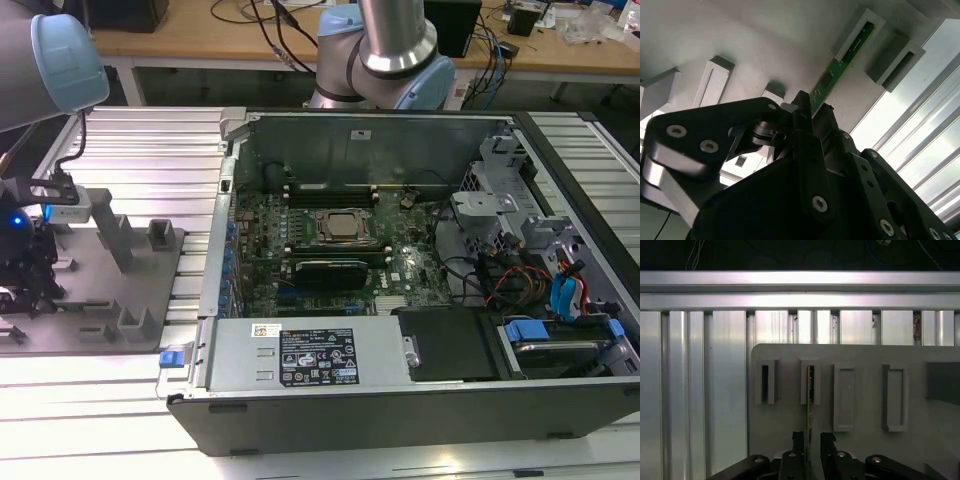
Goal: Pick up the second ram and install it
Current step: 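Pick up the second ram and move it above second insertion slot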
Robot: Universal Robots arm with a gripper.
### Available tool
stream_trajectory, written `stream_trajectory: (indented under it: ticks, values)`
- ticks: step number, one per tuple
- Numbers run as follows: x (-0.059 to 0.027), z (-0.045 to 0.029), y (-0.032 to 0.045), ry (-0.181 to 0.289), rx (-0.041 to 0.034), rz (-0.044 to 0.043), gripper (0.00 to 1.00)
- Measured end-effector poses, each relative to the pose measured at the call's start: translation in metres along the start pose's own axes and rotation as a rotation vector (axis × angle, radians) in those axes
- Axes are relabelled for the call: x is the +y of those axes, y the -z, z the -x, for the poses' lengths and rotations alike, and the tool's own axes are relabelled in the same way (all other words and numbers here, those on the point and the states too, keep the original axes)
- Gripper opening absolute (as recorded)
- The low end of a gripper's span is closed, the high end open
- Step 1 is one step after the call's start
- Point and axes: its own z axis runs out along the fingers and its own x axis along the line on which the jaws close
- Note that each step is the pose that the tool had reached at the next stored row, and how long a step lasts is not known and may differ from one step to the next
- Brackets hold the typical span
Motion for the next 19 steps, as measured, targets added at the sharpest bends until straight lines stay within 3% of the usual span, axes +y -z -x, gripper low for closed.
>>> stream_trajectory:
  ticks: [5, 7, 12, 13, 19]
  values:
    - [-0.0001, 0.0, 0.0009, 0.0, -0.0012, 0.0, 0.25]
    - [-0.0001, -0.0001, 0.0009, 0.0, -0.0012, 0.0001, 0.16]
    - [0.0, 0.0, 0.0009, 0.0, -0.0011, 0.0, 0.15]
    - [0.0, 0.0, 0.0009, 0.0, -0.001, 0.0001, 0.09]
    - [-0.0001, 0.0, 0.0007, -0.001, -0.0011, 0.0, 0.09]
